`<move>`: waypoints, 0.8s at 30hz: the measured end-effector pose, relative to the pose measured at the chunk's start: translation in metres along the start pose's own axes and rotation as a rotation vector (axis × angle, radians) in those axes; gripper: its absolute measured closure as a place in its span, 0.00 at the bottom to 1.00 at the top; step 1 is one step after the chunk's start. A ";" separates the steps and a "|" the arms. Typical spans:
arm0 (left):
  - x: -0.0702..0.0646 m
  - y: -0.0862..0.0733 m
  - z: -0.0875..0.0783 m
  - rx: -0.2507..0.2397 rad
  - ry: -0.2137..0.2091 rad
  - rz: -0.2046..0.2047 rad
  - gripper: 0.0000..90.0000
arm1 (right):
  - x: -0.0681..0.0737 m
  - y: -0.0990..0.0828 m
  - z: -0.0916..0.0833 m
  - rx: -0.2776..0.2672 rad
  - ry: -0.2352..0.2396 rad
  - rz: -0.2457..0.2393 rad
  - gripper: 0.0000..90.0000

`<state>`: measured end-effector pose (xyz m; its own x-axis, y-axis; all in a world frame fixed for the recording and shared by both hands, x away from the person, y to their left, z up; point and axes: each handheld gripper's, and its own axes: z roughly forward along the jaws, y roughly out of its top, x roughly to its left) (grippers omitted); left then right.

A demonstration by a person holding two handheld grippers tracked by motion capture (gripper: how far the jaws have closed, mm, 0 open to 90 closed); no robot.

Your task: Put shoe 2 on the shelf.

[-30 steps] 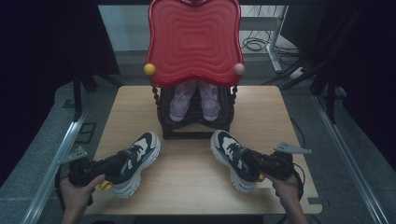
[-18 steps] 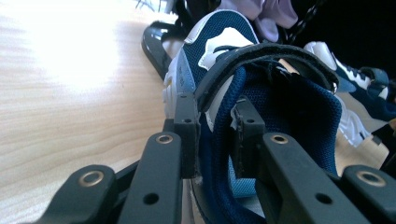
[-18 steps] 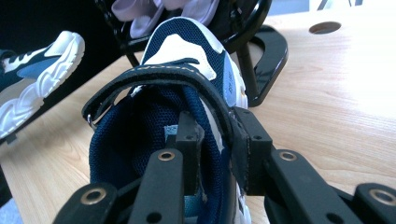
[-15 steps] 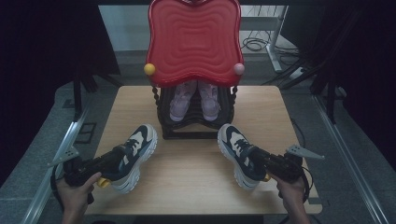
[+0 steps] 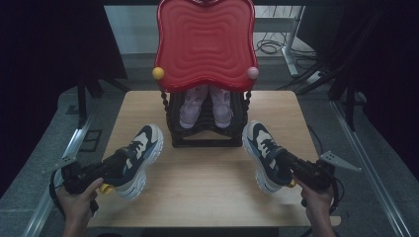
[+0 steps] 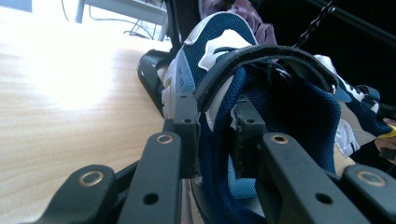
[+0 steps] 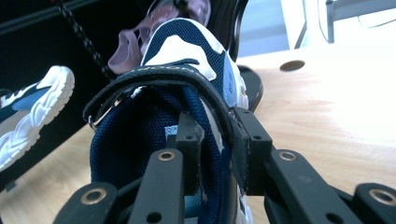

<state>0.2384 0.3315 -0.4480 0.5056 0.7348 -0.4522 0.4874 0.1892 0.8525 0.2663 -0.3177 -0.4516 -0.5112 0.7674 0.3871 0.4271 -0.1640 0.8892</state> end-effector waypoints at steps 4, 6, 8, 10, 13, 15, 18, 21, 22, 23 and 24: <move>-0.001 0.008 0.000 -0.018 -0.002 0.003 0.84 | -0.003 0.008 -0.005 -0.040 -0.011 0.015 0.83; -0.002 0.011 0.001 -0.026 -0.005 0.003 0.84 | -0.005 0.011 -0.006 -0.060 -0.017 0.027 0.83; -0.002 0.014 0.002 -0.030 -0.006 0.003 0.84 | -0.006 0.014 -0.007 -0.075 -0.023 0.028 0.83; -0.002 0.017 0.003 -0.035 -0.007 0.003 0.84 | -0.007 0.017 -0.007 -0.085 -0.026 0.031 0.83; -0.002 0.022 0.005 -0.040 -0.006 0.006 0.84 | -0.009 0.022 -0.007 -0.097 -0.035 0.026 0.83; -0.002 0.025 0.007 -0.045 -0.008 0.007 0.84 | -0.010 0.025 -0.006 -0.105 -0.039 0.030 0.83; -0.002 0.030 0.008 -0.055 -0.011 0.006 0.84 | -0.011 0.032 -0.006 -0.114 -0.039 0.029 0.83; -0.002 0.036 0.009 -0.068 -0.010 0.007 0.84 | -0.010 0.038 -0.004 -0.117 -0.037 0.026 0.83; -0.002 0.038 0.010 -0.072 -0.010 0.006 0.84 | -0.010 0.040 -0.003 -0.117 -0.036 0.022 0.83; -0.001 0.040 0.010 -0.077 -0.013 0.004 0.84 | -0.010 0.042 -0.002 -0.119 -0.036 0.027 0.83; 0.000 0.042 0.010 -0.081 -0.013 0.003 0.84 | -0.010 0.044 -0.002 -0.124 -0.037 0.025 0.83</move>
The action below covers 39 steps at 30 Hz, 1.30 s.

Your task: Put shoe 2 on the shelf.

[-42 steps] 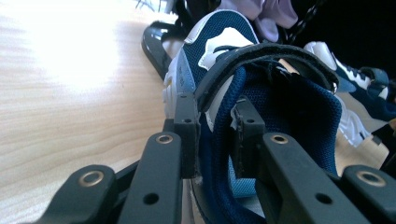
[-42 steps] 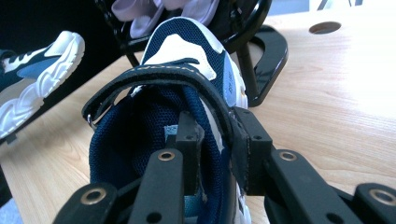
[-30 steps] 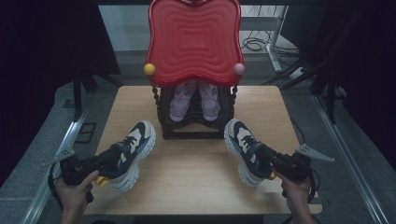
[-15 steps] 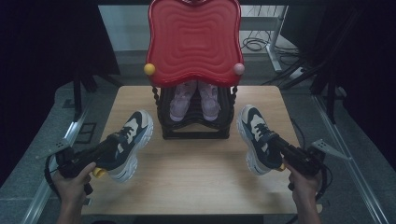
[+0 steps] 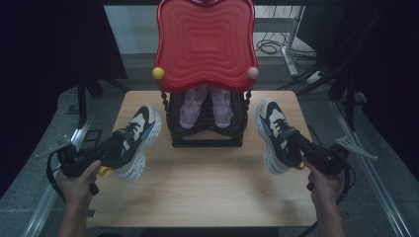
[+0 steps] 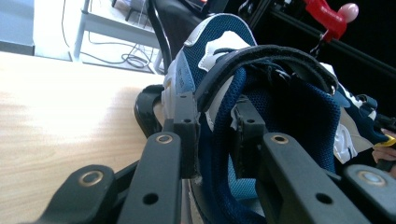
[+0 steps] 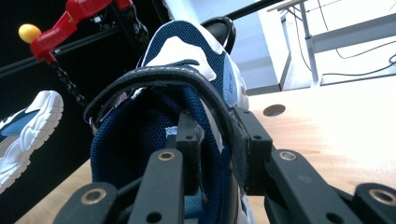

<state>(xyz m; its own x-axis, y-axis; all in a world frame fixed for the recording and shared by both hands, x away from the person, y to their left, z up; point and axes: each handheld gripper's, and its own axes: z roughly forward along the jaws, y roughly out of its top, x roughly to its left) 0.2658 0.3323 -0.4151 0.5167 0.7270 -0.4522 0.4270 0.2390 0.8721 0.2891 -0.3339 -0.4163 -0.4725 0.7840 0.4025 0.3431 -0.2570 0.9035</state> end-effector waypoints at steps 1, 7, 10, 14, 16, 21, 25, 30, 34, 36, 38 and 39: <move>0.001 0.002 0.000 -0.004 0.001 -0.002 0.84 | 0.000 0.001 0.001 -0.005 -0.002 0.001 0.83; 0.006 0.009 0.002 -0.023 -0.001 -0.020 0.84 | 0.000 0.009 0.004 -0.029 -0.004 0.014 0.83; 0.006 0.013 0.003 -0.028 -0.002 -0.024 0.84 | -0.001 0.013 0.005 -0.037 -0.005 0.016 0.83; 0.006 0.018 0.004 -0.036 0.003 -0.021 0.84 | -0.001 0.018 0.006 -0.045 -0.007 0.016 0.83; 0.006 0.021 0.005 -0.042 0.003 -0.019 0.84 | -0.001 0.021 0.007 -0.052 -0.011 0.012 0.83; 0.006 0.030 0.008 -0.051 0.006 -0.014 0.84 | 0.000 0.029 0.009 -0.066 -0.014 0.012 0.83; 0.007 0.036 0.011 -0.060 0.006 -0.016 0.84 | 0.001 0.035 0.010 -0.076 -0.014 0.015 0.82; 0.008 0.043 0.012 -0.075 0.000 -0.026 0.84 | 0.002 0.044 0.012 -0.082 -0.021 0.010 0.82; 0.009 0.050 0.014 -0.089 -0.007 -0.036 0.84 | 0.002 0.052 0.014 -0.092 -0.024 0.008 0.82; 0.009 0.053 0.015 -0.095 -0.007 -0.034 0.84 | 0.003 0.057 0.016 -0.095 -0.022 0.006 0.82; 0.008 0.057 0.016 -0.099 -0.006 -0.029 0.84 | 0.005 0.061 0.017 -0.100 -0.023 0.001 0.82; 0.008 0.059 0.016 -0.107 -0.007 -0.036 0.84 | 0.005 0.062 0.018 -0.102 -0.024 -0.002 0.82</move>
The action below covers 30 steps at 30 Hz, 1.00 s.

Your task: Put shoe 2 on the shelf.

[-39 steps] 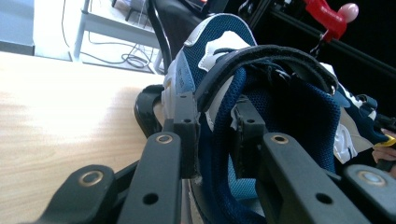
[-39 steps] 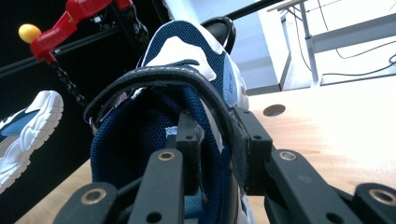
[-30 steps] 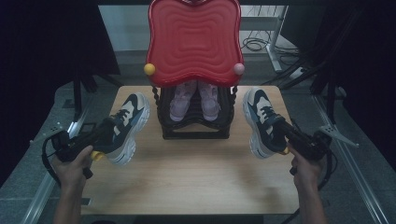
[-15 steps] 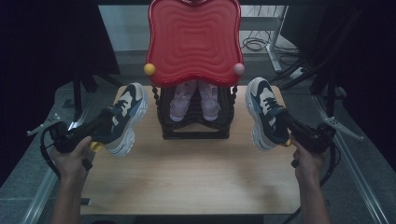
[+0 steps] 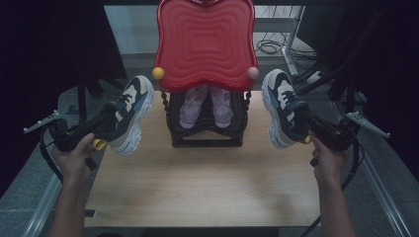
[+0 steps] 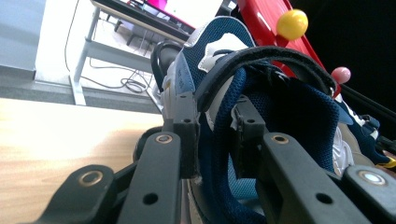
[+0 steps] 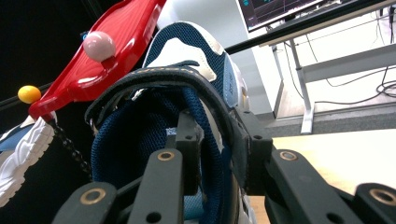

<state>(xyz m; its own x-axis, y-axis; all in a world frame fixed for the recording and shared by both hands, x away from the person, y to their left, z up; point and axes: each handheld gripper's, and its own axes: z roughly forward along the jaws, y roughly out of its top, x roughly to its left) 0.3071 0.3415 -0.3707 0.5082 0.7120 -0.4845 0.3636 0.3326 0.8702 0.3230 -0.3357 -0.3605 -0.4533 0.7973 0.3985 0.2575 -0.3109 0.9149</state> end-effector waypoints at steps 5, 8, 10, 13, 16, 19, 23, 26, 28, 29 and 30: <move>0.001 0.007 0.003 -0.007 -0.005 -0.003 0.84 | 0.001 0.006 0.006 0.003 -0.007 0.004 0.82; 0.000 0.011 0.006 -0.014 0.002 0.002 0.84 | 0.002 0.010 0.008 -0.001 -0.006 0.008 0.82; 0.000 0.013 0.007 -0.012 0.004 0.007 0.84 | 0.002 0.013 0.010 -0.005 -0.003 0.013 0.82; -0.001 0.016 0.009 -0.015 0.006 0.012 0.84 | 0.004 0.018 0.013 -0.011 0.000 0.010 0.82; -0.003 0.019 0.011 -0.015 0.009 0.018 0.84 | 0.005 0.023 0.015 -0.014 0.000 0.010 0.82; -0.003 0.022 0.012 -0.015 0.012 0.023 0.84 | 0.006 0.026 0.017 -0.018 0.001 0.012 0.82; -0.004 0.028 0.013 -0.019 0.017 0.028 0.84 | 0.008 0.031 0.020 -0.024 0.002 0.012 0.82; -0.005 0.032 0.014 -0.029 0.019 0.028 0.84 | 0.010 0.035 0.022 -0.027 0.003 0.010 0.82; -0.005 0.035 0.015 -0.034 0.020 0.027 0.84 | 0.011 0.038 0.023 -0.027 0.002 0.007 0.82; -0.005 0.037 0.015 -0.037 0.022 0.028 0.84 | 0.011 0.039 0.024 -0.027 0.000 0.007 0.82; -0.006 0.039 0.016 -0.040 0.023 0.029 0.84 | 0.011 0.040 0.024 -0.028 0.000 0.009 0.82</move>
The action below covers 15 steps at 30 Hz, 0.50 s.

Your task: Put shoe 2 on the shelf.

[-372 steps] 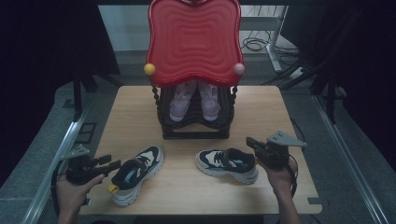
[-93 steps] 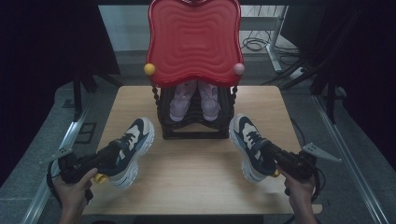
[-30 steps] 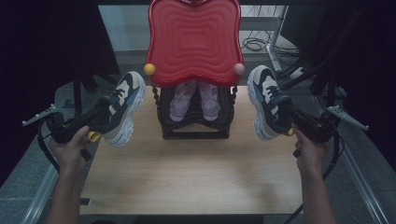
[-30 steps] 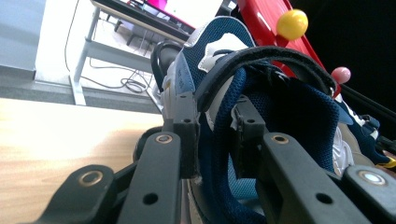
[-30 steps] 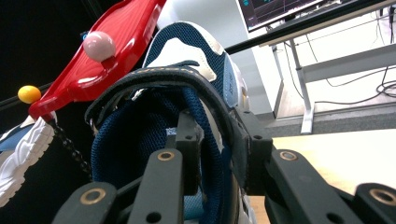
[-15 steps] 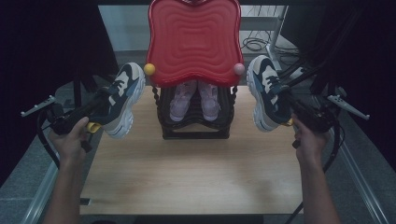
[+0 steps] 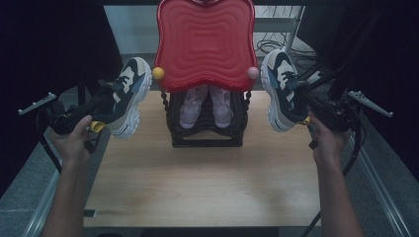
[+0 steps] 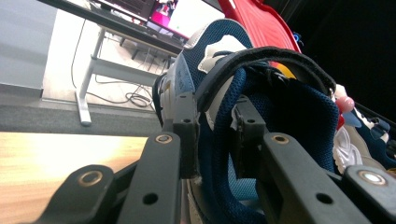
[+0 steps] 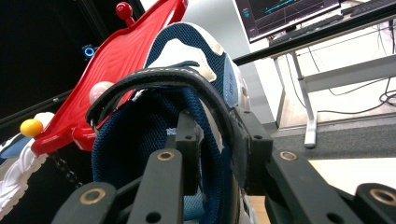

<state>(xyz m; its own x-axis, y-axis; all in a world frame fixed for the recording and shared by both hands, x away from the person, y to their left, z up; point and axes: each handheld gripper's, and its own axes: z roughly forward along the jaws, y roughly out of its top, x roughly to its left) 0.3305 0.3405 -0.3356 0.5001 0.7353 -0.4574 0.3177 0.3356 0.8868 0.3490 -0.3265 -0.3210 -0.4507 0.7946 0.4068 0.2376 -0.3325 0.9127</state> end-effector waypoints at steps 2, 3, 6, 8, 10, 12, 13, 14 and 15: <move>-0.001 0.004 0.001 -0.005 0.002 0.001 0.84 | 0.000 0.002 0.002 0.000 0.001 0.000 0.82; 0.000 0.005 0.002 -0.005 0.003 0.003 0.84 | 0.000 0.003 0.003 0.000 0.002 0.000 0.82; -0.001 0.011 0.004 -0.011 0.006 0.002 0.84 | 0.001 0.005 0.005 0.000 0.003 0.006 0.82; -0.001 0.015 0.005 -0.019 0.009 0.001 0.84 | 0.002 0.006 0.007 0.000 0.003 0.002 0.82; -0.002 0.018 0.006 -0.024 0.012 0.003 0.84 | 0.003 0.008 0.009 -0.004 0.005 0.002 0.82; -0.004 0.023 0.007 -0.028 0.012 0.008 0.84 | 0.004 0.011 0.010 -0.005 0.009 0.002 0.82; -0.005 0.025 0.007 -0.030 0.011 0.009 0.84 | 0.005 0.013 0.011 -0.005 0.010 0.002 0.82; -0.005 0.027 0.008 -0.032 0.010 0.011 0.84 | 0.006 0.014 0.012 -0.008 0.013 0.004 0.82; -0.006 0.028 0.009 -0.034 0.010 0.011 0.84 | 0.007 0.016 0.012 -0.006 0.013 0.002 0.82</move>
<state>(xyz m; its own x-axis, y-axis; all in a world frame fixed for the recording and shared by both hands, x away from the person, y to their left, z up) 0.3435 0.3401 -0.3081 0.4952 0.7451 -0.4468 0.2846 0.3468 0.8937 0.3600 -0.3205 -0.3039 -0.4610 0.7873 0.4095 0.2334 -0.3376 0.9119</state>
